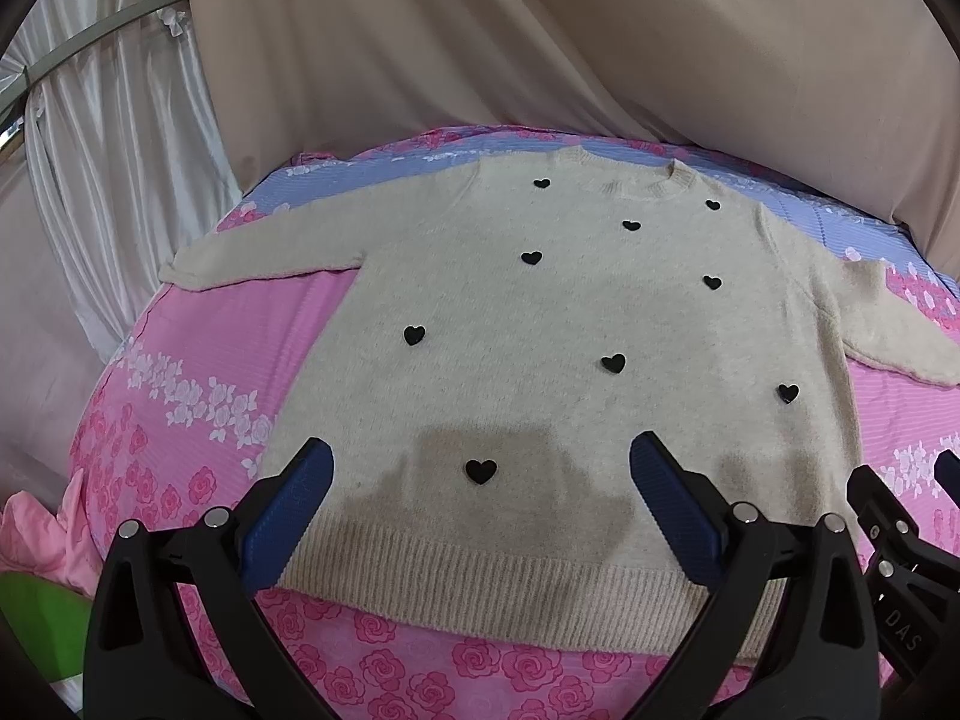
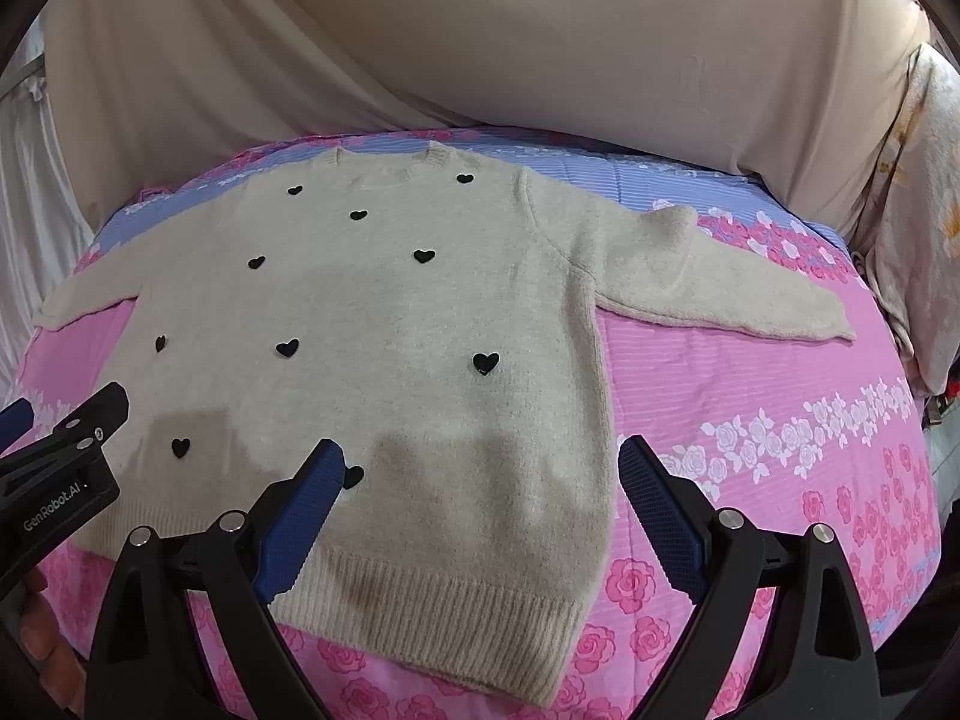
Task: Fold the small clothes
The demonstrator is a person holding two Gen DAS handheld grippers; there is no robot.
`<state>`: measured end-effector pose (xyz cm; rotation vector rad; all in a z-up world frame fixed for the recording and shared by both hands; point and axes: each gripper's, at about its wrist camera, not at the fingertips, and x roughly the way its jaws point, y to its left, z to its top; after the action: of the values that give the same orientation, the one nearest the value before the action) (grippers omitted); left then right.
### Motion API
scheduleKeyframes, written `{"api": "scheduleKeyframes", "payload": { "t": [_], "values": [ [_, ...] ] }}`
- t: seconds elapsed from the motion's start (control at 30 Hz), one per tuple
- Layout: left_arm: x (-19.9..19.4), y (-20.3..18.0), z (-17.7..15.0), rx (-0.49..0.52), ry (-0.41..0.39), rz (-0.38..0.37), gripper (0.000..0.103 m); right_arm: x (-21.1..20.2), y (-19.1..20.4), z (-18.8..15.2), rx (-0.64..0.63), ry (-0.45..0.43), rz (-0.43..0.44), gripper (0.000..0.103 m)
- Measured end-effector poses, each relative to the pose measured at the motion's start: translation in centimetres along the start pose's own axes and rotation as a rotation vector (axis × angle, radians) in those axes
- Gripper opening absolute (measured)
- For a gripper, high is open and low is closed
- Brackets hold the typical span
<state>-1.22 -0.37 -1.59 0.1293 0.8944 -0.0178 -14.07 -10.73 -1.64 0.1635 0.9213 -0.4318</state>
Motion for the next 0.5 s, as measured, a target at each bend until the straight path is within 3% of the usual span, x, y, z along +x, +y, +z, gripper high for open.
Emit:
{"api": "scheduleKeyframes", "payload": {
  "t": [0.5],
  "values": [
    [0.58,0.23,-0.08,0.0,0.011,0.004,0.097,0.61,0.52,0.2,-0.02,0.008,0.001,0.091]
  ]
}}
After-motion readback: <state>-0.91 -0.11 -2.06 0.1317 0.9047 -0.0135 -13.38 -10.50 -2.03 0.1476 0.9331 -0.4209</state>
